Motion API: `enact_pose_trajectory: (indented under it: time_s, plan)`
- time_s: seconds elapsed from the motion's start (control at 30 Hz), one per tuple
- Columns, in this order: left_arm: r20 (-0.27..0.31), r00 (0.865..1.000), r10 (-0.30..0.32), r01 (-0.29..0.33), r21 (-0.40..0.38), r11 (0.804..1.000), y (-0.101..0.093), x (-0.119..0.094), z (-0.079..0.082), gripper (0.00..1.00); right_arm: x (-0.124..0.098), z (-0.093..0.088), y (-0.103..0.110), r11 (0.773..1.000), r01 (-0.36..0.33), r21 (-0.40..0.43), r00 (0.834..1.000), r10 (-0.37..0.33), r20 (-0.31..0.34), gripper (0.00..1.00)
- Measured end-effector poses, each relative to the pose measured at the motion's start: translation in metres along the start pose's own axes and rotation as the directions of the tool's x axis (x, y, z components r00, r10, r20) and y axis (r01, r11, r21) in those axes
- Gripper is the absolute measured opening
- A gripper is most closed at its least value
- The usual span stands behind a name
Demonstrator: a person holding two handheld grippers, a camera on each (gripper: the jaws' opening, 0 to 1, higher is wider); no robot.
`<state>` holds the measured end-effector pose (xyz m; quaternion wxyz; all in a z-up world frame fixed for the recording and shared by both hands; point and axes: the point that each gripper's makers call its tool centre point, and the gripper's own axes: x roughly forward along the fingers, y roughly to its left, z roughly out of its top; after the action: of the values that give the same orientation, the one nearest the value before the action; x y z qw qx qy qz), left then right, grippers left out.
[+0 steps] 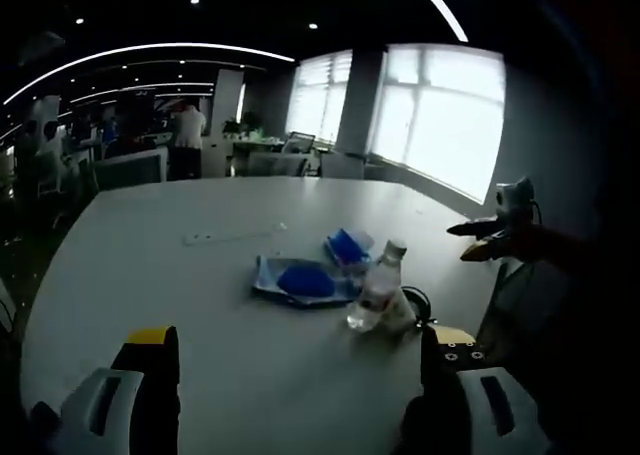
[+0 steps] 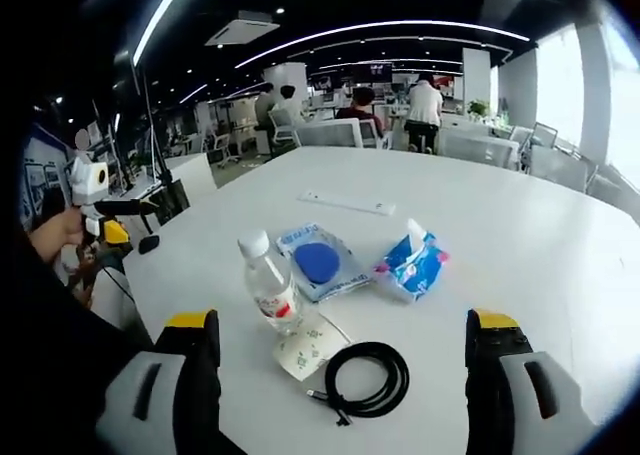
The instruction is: Arrange the tabletop items into an orderly group along one side of the table until the central work area is clear of visible clutter.
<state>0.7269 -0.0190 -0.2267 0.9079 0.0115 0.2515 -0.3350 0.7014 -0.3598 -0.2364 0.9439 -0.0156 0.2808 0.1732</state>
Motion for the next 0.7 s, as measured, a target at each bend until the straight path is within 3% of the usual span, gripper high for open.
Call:
enact_pose_trajectory:
  time_s: [0.5,0.7]
  plan:
    - [-0.002,1.0,0.008,-0.008,0.002,1.0,0.003,0.001,0.0,1.0,0.002,0.003,-0.001,1.0,-0.011,-0.009,1.0,0.011,-0.001,1.0]
    - [-0.005,1.0,-0.02,0.02,0.019,1.0,-0.003,0.012,0.006,1.0,0.002,0.003,0.0,1.0,-0.006,-0.001,1.0,0.006,-0.001,1.0]
